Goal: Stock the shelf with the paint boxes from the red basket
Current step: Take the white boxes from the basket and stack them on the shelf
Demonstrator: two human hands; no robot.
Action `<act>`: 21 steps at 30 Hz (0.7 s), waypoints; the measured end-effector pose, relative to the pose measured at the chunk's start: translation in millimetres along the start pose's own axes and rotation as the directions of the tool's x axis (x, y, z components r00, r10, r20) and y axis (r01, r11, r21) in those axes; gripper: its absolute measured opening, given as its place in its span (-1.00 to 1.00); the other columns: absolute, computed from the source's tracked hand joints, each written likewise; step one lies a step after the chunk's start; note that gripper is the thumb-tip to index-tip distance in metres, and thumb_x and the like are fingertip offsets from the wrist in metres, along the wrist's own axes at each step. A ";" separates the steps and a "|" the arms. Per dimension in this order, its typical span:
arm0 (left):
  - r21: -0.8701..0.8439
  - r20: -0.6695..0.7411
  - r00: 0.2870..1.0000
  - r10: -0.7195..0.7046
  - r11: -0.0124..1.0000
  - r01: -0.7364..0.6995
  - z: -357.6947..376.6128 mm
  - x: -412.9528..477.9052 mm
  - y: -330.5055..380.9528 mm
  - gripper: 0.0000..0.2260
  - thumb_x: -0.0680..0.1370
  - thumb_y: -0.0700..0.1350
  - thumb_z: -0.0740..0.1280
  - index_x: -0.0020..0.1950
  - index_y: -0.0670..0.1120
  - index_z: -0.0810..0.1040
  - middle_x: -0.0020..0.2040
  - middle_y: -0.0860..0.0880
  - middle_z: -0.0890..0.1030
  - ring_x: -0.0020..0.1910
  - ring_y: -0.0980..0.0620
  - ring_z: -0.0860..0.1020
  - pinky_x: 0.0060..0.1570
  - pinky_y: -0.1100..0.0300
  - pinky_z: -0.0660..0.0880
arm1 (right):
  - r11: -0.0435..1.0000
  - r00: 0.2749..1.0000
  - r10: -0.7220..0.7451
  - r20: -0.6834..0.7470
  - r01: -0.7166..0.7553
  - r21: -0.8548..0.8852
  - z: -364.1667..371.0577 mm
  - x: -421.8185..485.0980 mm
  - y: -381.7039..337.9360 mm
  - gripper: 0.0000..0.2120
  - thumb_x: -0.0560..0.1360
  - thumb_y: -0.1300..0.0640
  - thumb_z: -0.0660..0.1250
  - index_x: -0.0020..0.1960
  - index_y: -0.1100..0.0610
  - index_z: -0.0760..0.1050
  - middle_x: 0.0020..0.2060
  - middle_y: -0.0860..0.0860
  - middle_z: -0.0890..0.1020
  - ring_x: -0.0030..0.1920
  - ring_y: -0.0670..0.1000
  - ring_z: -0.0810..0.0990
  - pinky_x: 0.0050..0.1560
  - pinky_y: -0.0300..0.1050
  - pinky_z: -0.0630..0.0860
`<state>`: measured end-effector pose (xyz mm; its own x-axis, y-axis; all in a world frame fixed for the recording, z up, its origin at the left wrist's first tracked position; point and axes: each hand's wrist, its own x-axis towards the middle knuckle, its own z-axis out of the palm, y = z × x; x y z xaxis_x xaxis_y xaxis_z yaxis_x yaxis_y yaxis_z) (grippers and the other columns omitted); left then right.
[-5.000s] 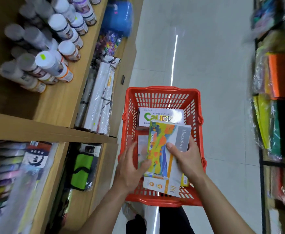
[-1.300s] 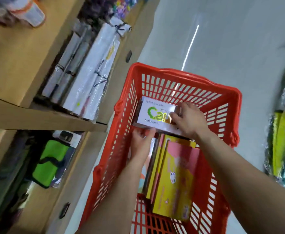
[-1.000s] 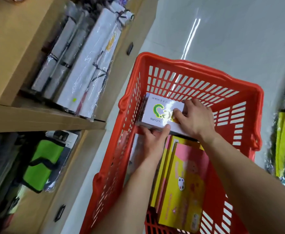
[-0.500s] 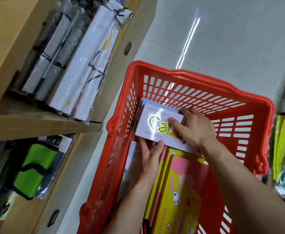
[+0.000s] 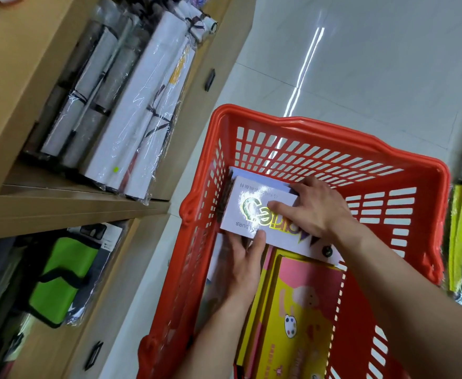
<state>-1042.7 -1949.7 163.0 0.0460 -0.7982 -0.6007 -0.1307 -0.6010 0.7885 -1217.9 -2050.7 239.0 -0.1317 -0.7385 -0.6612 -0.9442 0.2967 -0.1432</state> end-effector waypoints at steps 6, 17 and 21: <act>0.132 -0.036 0.998 0.054 0.990 -0.049 -0.1 0.4 -12.4 -0.40 0.50 0.46 0.28 0.49 0.49 0.15 0.33 0.49 0.48 0.27 0.48 0.44 0.25 0.20 0.37 | 0.994 0.992 -0.009 0.127 -0.005 0.107 0.5 4.5 2.3 0.12 0.18 -0.69 0.00 0.53 -0.05 0.41 0.40 0.00 0.50 0.36 0.14 0.54 0.06 0.04 0.40; 0.166 -0.057 0.997 0.053 0.985 -0.043 4.3 -0.4 -5.3 -0.40 0.49 0.49 0.26 0.49 0.50 0.15 0.36 0.39 0.49 0.16 0.58 0.45 0.29 0.13 0.41 | 0.972 0.975 -0.010 0.221 -0.043 0.231 -7.3 11.9 2.4 0.17 0.08 -0.69 0.23 0.55 -0.08 0.35 0.44 -0.06 0.56 0.38 0.08 0.57 0.29 0.07 0.48; 0.209 -0.047 0.997 0.062 0.977 -0.051 2.0 -6.8 4.3 -0.43 0.46 0.54 0.18 0.44 0.54 0.14 0.31 0.47 0.47 0.12 0.64 0.42 0.22 0.23 0.40 | 0.989 0.977 -0.015 0.214 -0.016 0.144 -4.1 12.1 1.0 0.23 0.05 -0.72 0.18 0.56 -0.06 0.32 0.42 0.04 0.46 0.40 0.16 0.52 0.27 0.15 0.47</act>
<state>-1045.5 -1946.8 170.2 0.0841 -0.8348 -0.5441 -0.3373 -0.5376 0.7728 -1221.7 -2061.8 233.9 -0.0494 -0.5959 -0.8015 -0.8888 0.3924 -0.2369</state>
